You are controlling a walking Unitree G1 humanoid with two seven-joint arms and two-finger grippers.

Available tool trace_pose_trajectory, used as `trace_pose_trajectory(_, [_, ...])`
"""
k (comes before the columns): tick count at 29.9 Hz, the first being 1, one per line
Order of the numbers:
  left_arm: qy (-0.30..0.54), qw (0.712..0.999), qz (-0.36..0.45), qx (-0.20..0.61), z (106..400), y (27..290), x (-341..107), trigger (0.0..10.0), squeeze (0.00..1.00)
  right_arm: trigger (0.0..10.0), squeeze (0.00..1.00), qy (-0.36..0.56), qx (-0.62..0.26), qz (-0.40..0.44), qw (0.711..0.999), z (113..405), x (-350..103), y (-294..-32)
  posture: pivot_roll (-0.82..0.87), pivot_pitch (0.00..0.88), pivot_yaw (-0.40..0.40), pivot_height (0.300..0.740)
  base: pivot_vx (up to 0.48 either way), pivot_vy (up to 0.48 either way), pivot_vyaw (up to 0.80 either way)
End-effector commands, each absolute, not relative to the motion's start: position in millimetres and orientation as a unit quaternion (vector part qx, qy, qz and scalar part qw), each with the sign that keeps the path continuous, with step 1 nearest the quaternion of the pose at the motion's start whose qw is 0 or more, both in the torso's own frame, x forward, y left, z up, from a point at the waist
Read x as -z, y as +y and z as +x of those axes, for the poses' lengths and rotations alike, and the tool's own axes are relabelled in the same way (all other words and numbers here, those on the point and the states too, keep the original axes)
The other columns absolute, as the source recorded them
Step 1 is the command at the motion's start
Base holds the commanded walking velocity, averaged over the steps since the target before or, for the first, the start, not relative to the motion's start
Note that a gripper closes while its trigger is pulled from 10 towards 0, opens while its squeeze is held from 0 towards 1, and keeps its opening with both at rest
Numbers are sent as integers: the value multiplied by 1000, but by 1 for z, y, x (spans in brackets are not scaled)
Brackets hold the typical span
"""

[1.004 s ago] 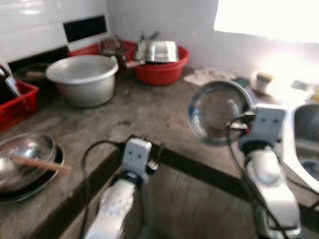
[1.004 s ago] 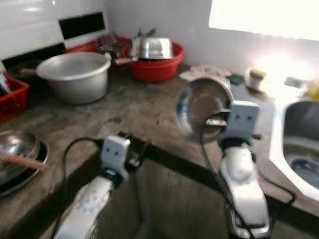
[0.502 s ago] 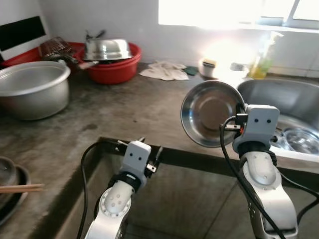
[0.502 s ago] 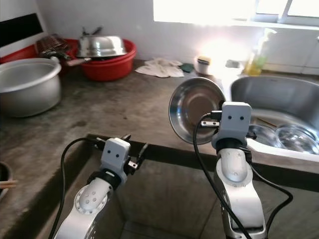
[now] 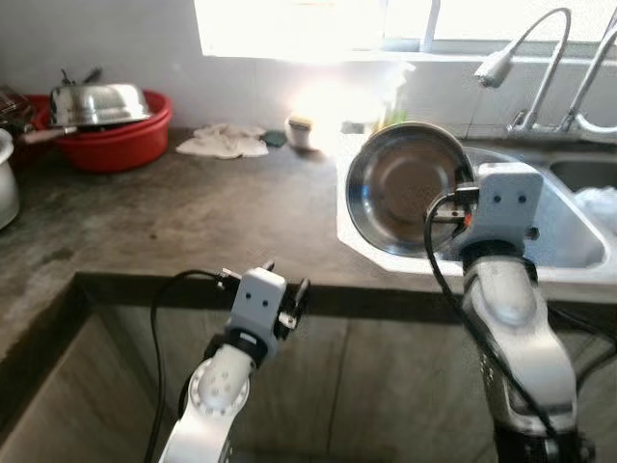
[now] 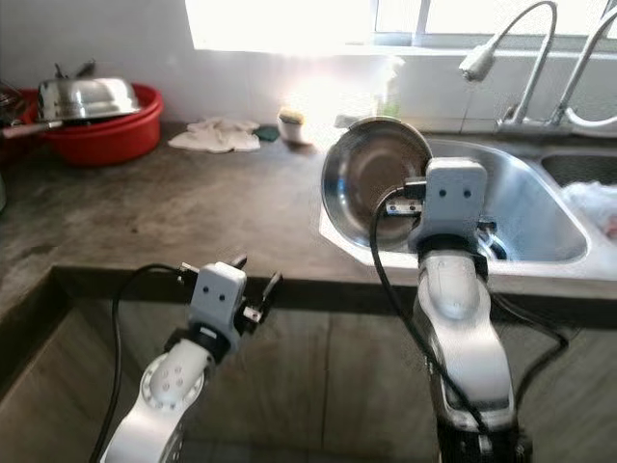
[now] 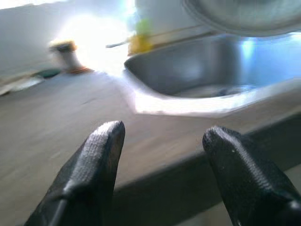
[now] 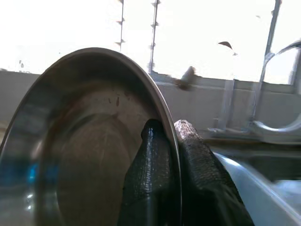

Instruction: Kitchen organization

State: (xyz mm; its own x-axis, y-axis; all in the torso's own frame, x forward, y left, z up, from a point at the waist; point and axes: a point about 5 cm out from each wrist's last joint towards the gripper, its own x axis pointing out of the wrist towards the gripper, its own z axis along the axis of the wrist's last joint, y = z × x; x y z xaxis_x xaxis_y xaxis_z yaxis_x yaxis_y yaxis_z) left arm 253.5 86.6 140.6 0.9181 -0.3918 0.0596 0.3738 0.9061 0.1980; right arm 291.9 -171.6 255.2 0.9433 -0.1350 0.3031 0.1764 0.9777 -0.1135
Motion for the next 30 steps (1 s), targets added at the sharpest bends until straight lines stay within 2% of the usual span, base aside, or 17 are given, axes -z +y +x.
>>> trace_pose_trajectory(1, [-61,974,96,194,255,89,-145,10000,0,10000,0,-153,80,-64,983,297,-264,-174,76,10,-16,740,360,-315,0])
trace_pose_trajectory(7, [-60,974,96,195,255,88,-145,10000,0,10000,0,-120,62,-70,988,314,-270,-181,79,10,-17,740,390,-275,0])
trace_pose_trajectory(11, [-60,974,93,197,255,88,-145,10000,0,10000,0,-96,62,-69,991,324,-270,-188,87,10,-22,740,440,0,0])
trace_pose_trajectory(14, [-51,978,77,185,256,90,-145,10000,0,10000,0,-33,65,-35,997,338,-266,-199,87,10,-24,740,0,0,0])
trace_pose_trajectory(18, [-54,978,78,187,255,90,-145,10000,0,10000,0,37,35,-37,998,353,-261,-202,89,15,-28,740,0,0,0])
trace_pose_trajectory(20, [-54,978,79,186,255,90,-145,10000,0,10000,0,38,31,-33,998,355,-263,-202,90,17,-28,740,0,0,0])
trace_pose_trajectory(23, [-52,978,77,189,253,90,-145,10000,0,10000,0,84,-9,-67,994,368,-257,-200,88,29,-30,740,0,0,0])
trace_pose_trajectory(27, [-50,977,76,191,248,89,-145,10000,0,10000,0,114,-25,-62,991,380,-253,-201,93,42,-34,740,0,0,0])
trace_pose_trajectory(30, [-44,978,71,189,242,89,-144,10000,0,10000,0,172,-73,-92,978,392,-235,-192,102,72,-40,740,0,0,0])
